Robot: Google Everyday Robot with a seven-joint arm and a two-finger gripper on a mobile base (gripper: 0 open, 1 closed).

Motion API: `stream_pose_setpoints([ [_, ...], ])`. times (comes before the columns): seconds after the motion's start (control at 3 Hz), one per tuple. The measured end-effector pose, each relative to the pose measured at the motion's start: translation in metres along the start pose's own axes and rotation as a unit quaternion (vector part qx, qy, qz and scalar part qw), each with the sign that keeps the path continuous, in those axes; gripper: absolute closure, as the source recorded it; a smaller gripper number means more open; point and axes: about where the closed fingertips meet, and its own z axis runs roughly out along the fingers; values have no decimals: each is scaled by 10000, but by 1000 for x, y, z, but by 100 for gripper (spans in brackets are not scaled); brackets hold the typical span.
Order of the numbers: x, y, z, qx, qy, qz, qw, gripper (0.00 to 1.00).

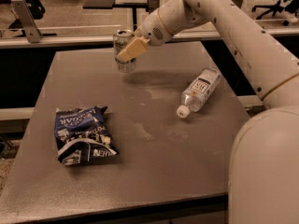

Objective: Move 7up can near blue chip bag

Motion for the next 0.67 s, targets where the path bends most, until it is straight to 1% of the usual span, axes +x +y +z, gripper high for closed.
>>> stream_pose_setpoints([
  [0.33, 2, 42, -2, -194, 10, -245, 9995, 100],
  [0.67, 15, 75, 11, -431, 172, -309, 9984, 100],
])
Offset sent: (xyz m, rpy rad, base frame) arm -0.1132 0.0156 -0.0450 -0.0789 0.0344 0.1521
